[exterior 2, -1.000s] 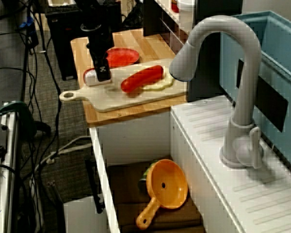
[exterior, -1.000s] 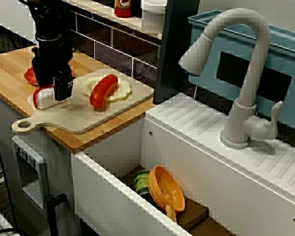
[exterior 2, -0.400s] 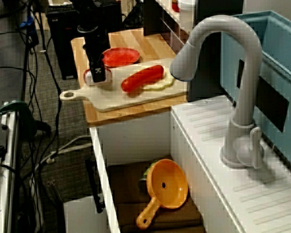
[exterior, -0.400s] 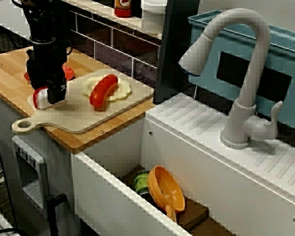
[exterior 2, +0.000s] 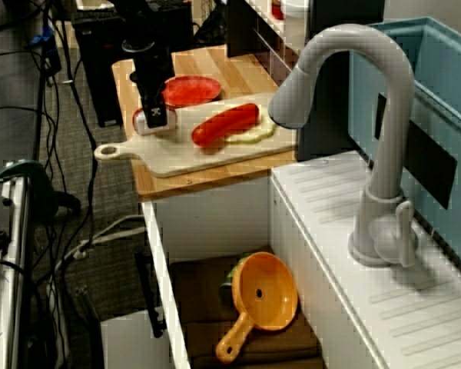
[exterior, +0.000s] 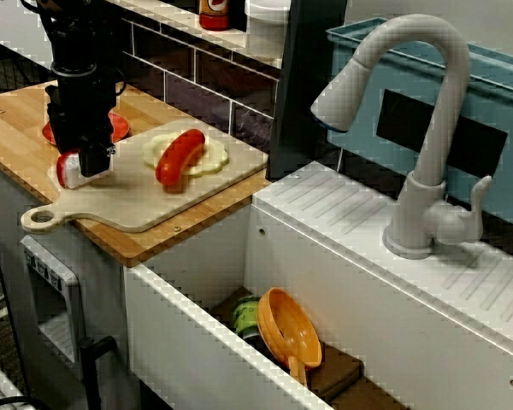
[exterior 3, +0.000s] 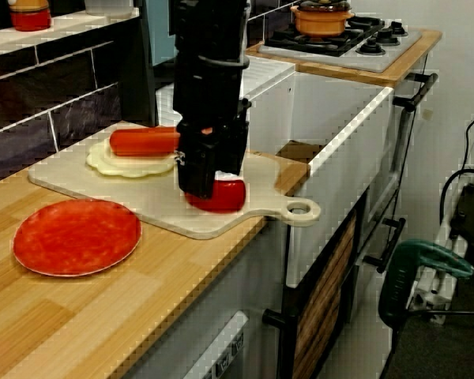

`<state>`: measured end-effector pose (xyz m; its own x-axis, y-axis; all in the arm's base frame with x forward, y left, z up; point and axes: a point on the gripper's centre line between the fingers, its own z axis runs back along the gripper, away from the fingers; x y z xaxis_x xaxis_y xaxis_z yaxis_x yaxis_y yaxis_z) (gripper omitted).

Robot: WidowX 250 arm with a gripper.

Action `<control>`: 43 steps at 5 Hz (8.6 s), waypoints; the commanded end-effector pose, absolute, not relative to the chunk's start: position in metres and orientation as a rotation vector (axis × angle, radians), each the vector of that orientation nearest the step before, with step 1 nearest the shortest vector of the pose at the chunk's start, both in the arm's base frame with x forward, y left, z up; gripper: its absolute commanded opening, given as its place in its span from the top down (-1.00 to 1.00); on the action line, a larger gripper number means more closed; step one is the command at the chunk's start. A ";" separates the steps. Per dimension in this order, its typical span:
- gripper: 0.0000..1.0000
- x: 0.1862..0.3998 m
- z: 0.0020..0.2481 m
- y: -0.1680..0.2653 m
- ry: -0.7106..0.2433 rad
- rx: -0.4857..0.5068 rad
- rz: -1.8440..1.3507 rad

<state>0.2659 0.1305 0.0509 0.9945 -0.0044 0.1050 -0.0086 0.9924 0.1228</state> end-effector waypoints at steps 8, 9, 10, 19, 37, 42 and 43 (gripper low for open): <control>1.00 0.343 0.092 0.232 -0.233 0.177 0.178; 1.00 0.342 0.087 0.230 -0.224 0.192 0.157; 1.00 0.340 0.088 0.231 -0.222 0.190 0.154; -1.00 0.332 0.096 0.198 -0.167 0.129 0.124; 1.00 0.359 0.074 0.104 -0.105 0.065 0.460; -1.00 0.361 0.102 0.134 -0.080 0.023 0.463; -1.00 0.363 0.104 0.135 -0.080 0.016 0.456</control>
<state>0.3597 0.1278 0.0860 0.9018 0.4310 0.0296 -0.4313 0.9022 0.0026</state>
